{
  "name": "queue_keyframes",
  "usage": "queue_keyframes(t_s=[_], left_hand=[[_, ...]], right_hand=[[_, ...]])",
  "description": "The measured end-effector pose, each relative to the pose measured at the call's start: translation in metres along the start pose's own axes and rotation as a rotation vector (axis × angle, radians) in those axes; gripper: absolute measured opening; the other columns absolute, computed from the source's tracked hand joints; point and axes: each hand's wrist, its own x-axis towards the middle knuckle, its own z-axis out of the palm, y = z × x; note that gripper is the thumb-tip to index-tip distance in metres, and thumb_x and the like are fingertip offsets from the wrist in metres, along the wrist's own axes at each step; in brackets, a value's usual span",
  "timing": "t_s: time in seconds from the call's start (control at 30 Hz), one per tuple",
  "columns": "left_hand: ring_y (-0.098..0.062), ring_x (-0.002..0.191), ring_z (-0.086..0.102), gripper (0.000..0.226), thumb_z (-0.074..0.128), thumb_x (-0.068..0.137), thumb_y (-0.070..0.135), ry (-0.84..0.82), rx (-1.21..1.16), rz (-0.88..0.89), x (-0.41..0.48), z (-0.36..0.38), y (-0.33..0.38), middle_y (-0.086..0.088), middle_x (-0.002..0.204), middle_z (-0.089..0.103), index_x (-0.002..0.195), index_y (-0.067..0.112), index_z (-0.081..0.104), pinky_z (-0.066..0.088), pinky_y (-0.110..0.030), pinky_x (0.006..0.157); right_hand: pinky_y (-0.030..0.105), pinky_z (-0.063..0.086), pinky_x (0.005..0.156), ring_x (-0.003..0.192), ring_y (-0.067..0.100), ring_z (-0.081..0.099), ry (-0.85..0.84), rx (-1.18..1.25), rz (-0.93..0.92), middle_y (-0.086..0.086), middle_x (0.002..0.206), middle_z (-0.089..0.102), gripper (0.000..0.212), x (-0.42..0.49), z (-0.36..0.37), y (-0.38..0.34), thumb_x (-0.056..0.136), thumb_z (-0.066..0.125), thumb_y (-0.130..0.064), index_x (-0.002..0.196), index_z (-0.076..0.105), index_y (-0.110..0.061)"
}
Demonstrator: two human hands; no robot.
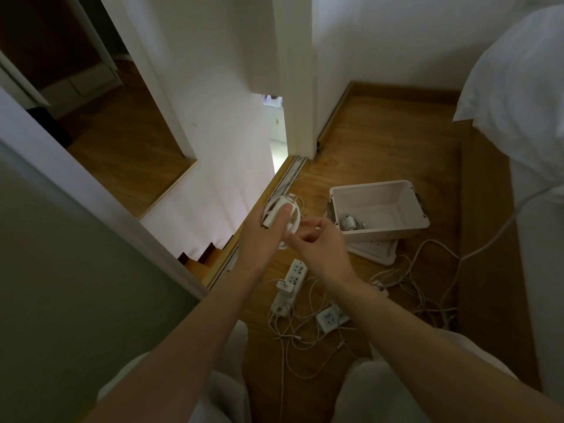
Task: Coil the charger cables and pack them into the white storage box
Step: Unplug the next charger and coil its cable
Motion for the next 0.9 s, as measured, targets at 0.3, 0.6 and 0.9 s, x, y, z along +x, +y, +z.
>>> queue_keyframes(t_s=[0.3, 0.6, 0.9], left_hand=[[-0.023, 0.100, 0.063, 0.047, 0.046, 0.088, 0.057, -0.224, -0.371, -0.519, 0.003, -0.004, 0.009, -0.009, 0.104, 0.068, 0.109, 0.019, 0.064, 0.055, -0.037, 0.079], [-0.007, 0.084, 0.062, 0.032, 0.054, 0.090, 0.042, -0.014, -0.185, -0.211, -0.003, 0.005, 0.003, 0.003, 0.098, 0.065, 0.114, 0.022, 0.062, 0.048, -0.017, 0.058], [-0.011, 0.080, 0.062, 0.034, 0.046, 0.094, 0.046, -0.074, -0.184, -0.370, -0.004, 0.013, 0.002, 0.000, 0.086, 0.066, 0.095, 0.017, 0.064, 0.054, -0.026, 0.063]], right_hand=[[0.010, 0.044, 0.057, 0.061, -0.002, 0.060, -0.041, 0.040, -0.149, -0.002, 0.065, 0.059, 0.030, 0.002, 0.000, -0.010, 0.086, 0.062, -0.003, 0.111, 0.046, -0.013], [0.011, 0.037, 0.066, 0.075, -0.003, 0.048, -0.046, -0.559, -0.361, -0.007, 0.082, 0.052, 0.007, 0.005, -0.006, 0.000, 0.088, 0.060, -0.010, 0.090, 0.056, -0.015], [0.024, 0.048, 0.071, 0.111, 0.019, 0.047, -0.103, -1.208, -0.705, 0.006, 0.122, 0.045, 0.045, 0.005, -0.008, -0.006, 0.087, 0.060, -0.006, 0.127, 0.042, -0.015]])
